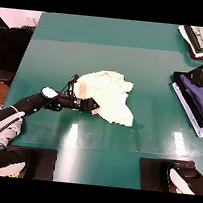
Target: Fold the shirts.
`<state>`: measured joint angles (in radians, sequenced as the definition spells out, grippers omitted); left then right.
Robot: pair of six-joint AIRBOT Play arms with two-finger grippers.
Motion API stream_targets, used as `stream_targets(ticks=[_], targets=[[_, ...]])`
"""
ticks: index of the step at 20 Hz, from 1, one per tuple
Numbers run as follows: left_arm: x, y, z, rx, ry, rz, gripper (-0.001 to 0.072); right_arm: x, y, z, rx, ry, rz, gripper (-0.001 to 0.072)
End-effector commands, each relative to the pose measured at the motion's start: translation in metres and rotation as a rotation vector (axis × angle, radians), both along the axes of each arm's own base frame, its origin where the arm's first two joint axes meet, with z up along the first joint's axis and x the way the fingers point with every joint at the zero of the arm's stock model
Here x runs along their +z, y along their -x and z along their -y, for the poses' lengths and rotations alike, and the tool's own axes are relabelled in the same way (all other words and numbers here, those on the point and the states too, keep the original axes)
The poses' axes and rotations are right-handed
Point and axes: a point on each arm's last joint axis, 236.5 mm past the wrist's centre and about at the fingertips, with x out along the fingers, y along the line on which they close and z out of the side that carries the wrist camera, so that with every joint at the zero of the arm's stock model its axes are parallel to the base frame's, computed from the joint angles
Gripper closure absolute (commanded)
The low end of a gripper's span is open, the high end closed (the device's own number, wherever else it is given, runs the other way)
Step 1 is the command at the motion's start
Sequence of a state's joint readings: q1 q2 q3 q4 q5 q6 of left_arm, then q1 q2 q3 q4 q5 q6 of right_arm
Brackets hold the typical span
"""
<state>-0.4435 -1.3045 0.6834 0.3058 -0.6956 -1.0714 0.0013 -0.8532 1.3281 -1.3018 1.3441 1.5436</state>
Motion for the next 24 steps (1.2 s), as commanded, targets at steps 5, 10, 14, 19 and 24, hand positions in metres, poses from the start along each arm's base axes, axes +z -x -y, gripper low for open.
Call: stream_targets(ticks=[5,10,14,19,24], targets=[[-0.005,-0.013,-0.008,0.048,-0.04,0.03,0.035,-0.002,0.002,-0.001,0.003,-0.001,-0.011,0.0693],[-0.008,-0.01,0.008,0.046,-0.074,0.085,0.0571,-0.004,0.005,-0.001,-0.002,-0.005,-0.026,0.0694],[-0.005,-0.005,0.004,-0.001,-0.074,0.078,0.0685,-0.005,0.007,-0.001,0.001,-0.003,-0.039,0.0693],[0.081,-0.008,-0.056,-0.207,-0.178,0.313,0.0686,-0.018,0.024,-0.002,0.022,0.008,-0.124,0.0693],[0.167,-0.017,-0.163,-0.235,-0.563,0.585,0.0685,-0.038,0.025,-0.026,0.076,-0.09,-0.202,0.0533]])
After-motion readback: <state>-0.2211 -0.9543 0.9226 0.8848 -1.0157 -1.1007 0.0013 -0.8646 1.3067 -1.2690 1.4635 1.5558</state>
